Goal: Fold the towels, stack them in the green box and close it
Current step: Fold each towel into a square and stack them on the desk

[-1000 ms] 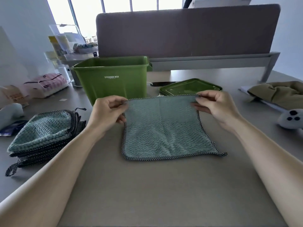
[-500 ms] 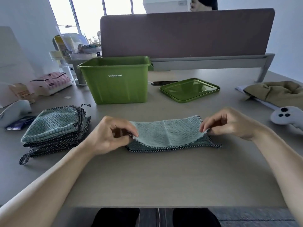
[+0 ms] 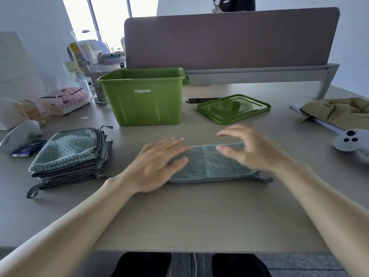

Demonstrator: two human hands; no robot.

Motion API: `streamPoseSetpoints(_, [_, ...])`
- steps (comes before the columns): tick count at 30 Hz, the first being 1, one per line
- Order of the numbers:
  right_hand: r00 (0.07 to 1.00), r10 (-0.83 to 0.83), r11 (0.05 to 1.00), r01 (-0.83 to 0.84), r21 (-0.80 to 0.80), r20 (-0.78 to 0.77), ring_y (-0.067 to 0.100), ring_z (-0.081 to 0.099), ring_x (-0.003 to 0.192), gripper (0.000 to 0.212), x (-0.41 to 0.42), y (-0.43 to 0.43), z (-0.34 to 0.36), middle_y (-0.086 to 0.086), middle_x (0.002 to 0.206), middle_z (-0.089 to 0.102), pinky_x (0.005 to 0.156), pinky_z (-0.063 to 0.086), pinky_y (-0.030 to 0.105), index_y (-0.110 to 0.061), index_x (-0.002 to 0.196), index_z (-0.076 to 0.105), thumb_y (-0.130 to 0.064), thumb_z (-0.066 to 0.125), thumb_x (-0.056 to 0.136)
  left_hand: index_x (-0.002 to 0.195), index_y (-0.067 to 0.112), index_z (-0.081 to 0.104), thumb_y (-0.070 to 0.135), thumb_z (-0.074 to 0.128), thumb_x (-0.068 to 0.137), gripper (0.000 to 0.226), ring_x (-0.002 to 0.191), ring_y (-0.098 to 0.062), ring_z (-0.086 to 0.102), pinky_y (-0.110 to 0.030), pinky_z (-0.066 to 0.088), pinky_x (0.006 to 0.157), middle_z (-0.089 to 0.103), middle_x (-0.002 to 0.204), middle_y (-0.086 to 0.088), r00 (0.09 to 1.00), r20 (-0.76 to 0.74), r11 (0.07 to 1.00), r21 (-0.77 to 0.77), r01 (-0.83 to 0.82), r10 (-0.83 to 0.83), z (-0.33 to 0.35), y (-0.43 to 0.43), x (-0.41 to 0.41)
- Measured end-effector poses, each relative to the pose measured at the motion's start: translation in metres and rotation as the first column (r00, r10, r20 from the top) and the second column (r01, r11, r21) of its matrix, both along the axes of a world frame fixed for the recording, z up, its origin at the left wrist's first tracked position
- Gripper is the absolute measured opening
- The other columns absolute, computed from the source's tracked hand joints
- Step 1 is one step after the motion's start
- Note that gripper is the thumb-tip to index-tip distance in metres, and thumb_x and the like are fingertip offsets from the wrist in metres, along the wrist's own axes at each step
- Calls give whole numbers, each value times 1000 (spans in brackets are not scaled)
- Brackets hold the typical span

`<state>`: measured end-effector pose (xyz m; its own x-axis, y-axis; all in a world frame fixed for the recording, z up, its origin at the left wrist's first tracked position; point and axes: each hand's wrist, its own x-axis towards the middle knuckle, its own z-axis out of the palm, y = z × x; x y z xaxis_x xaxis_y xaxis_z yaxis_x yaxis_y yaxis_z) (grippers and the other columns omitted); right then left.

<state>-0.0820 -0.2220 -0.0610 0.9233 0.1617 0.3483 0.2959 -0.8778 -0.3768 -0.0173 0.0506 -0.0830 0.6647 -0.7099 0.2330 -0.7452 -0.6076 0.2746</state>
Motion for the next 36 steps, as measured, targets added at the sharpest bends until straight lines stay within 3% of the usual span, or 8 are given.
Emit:
streamPoseSetpoints(3, [969, -27, 965, -39, -260, -245, 12, 19, 150, 84, 4, 19, -15, -8, 164, 20, 123, 16, 44, -37, 155, 20, -80, 36, 85, 155, 44, 5, 80, 16, 87, 77, 151, -3, -7, -41, -9, 121, -3, 166, 14, 983, -118, 932, 350, -92, 141, -9, -5, 5])
streamPoseSetpoints(8, [906, -103, 934, -54, -352, -410, 10, -6, 153, 84, 3, 22, -25, -12, 167, -6, 124, -3, 42, -42, 156, -5, -82, 17, 85, 156, 40, -3, 94, 6, 62, 109, 151, -4, -8, -48, -7, 121, -9, 165, 16, 942, -198, 909, 377, -180, 269, -2, 11, 11])
streamPoseSetpoints(12, [912, -101, 933, -53, -357, -397, 10, -5, 153, 85, 3, 23, -24, -11, 167, -4, 124, -3, 42, -40, 156, -3, -82, 15, 84, 136, 21, 50, 77, 48, 81, 78, 138, -20, 36, -41, 30, 112, 44, 144, -1, 903, -137, 913, 95, -396, 406, 1, 13, 16])
streamPoseSetpoints(14, [916, -102, 935, -45, -352, -389, 9, -4, 153, 90, 2, 24, -25, -12, 167, -2, 124, -2, 42, -40, 156, -1, -84, 13, 79, 101, 15, 66, 67, 65, 78, 57, 111, -21, 57, -39, 44, 92, 62, 112, -3, 864, -237, 883, -45, -468, 445, 5, 11, 20])
streamPoseSetpoints(16, [916, -103, 937, -42, -347, -388, 9, -4, 153, 95, 2, 24, -24, -12, 167, -1, 124, -2, 41, -40, 156, -1, -86, 10, 74, 90, 13, 68, 60, 74, 75, 50, 96, -20, 66, -38, 49, 87, 71, 98, -4, 816, -412, 867, -110, -486, 405, 10, 9, 22])
streamPoseSetpoints(24, [922, -85, 934, -58, -352, -377, 9, -6, 153, 80, 0, 24, -23, -12, 167, -1, 124, -4, 41, -44, 154, -8, -78, 21, 88, 118, 33, 43, 34, 81, 77, 56, 98, -20, 58, -33, 44, 83, 62, 108, -4, 709, -682, 797, -323, -511, 178, 22, 13, 23])
streamPoseSetpoints(29, [909, -86, 934, -69, -351, -407, 11, -7, 153, 76, 0, 23, -23, -12, 167, -3, 124, -6, 42, -52, 152, -5, -81, 17, 85, 93, 27, 72, 16, 68, 91, 12, 67, -12, 51, -23, 42, 51, 62, 77, -3, 770, -637, 837, -406, -367, 29, 22, 22, 6])
streamPoseSetpoints(36, [916, -66, 938, -78, -338, -395, 13, -7, 153, 76, 1, 21, -24, -11, 167, -4, 123, -6, 44, -57, 149, -5, -85, 17, 82, 119, 19, 68, -2, 78, 77, 48, 114, -18, 66, -34, 54, 93, 70, 121, -6, 739, -673, 841, -409, -355, -16, 27, 23, 3])
